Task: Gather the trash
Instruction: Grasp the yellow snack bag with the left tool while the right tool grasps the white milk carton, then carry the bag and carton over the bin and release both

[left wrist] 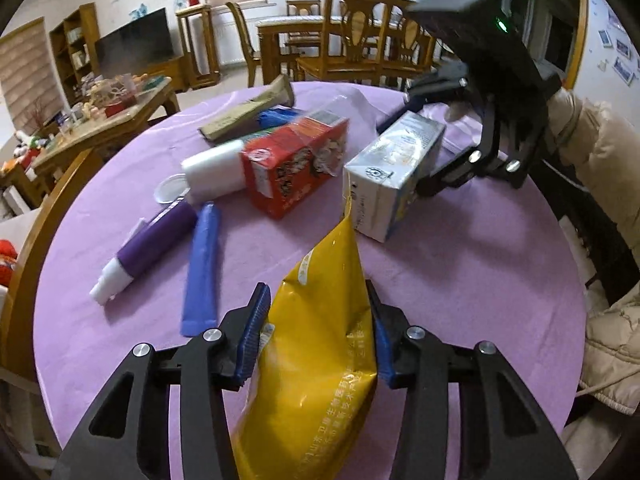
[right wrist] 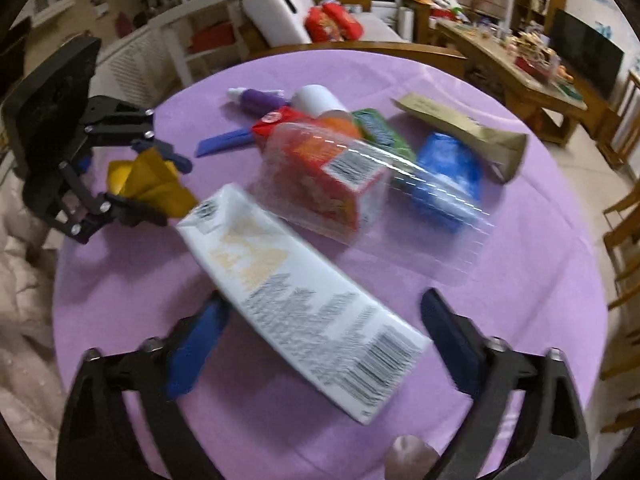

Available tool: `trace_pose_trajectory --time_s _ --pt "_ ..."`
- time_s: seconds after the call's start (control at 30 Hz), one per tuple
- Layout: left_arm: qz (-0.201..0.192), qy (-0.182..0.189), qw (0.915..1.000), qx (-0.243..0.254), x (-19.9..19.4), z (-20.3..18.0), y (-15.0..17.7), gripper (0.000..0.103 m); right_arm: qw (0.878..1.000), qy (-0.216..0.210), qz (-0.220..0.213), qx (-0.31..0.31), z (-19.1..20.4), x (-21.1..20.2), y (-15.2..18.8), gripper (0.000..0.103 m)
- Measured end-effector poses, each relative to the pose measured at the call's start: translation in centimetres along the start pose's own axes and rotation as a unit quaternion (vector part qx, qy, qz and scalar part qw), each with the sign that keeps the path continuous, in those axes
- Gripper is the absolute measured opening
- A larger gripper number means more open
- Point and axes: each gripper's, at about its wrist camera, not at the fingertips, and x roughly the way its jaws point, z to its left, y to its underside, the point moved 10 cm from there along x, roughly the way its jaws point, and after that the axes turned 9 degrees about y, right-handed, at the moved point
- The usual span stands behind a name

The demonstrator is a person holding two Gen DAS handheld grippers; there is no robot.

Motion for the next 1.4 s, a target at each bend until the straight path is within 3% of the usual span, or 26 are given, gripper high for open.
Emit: trace_pose_trajectory --time_s 0.07,0.17,0.43,0.67,0.8,0.93,1.13,1.4 --pt "-0.007 0.001 1.0 -0.007 -0.3 0.2 -0.1 0.046 1.0 0.004 -0.007 -0.006 0.3 -0.5 0.0 0.054" --pt "-0.019 0.0 0.9998 -0.012 -0.7 0.4 -0.4 0.046 1.0 0.018 -0.015 -0.017 1.2 -1.5 0.7 0.048" --pt "-0.055 0.008 0.9984 -0.008 -1.5 -0.8 -2.1 0.045 0.994 0.036 -0.093 0.045 2.7 -5.9 1.0 0.041" --pt "-0.08 0.02 0.9966 -0.002 -2.0 -2.9 -3.8 0.045 0.975 0.033 -0.17 0.138 2.5 -11.3 3.2 0.041" --pt "-0.104 0.039 0.9939 0.0 -2.4 -4.5 -5.5 0.045 0.949 0.028 -0.237 0.205 1.1 -15.8 5.0 0.041" --pt "-0.123 0.056 0.9908 0.012 -2.2 -6.9 -7.8 0.045 0.92 0.062 -0.286 0.262 -1.9 -20.0 8.1 0.041" --pt "-0.127 0.091 0.9869 0.041 0.2 -11.8 -10.9 0.045 0.877 0.138 -0.312 0.338 -6.6 -23.9 14.1 0.041" --pt "-0.118 0.166 0.9745 0.095 4.8 -20.9 -15.5 0.045 0.819 0.235 -0.322 0.413 -10.2 -28.3 24.5 0.041"
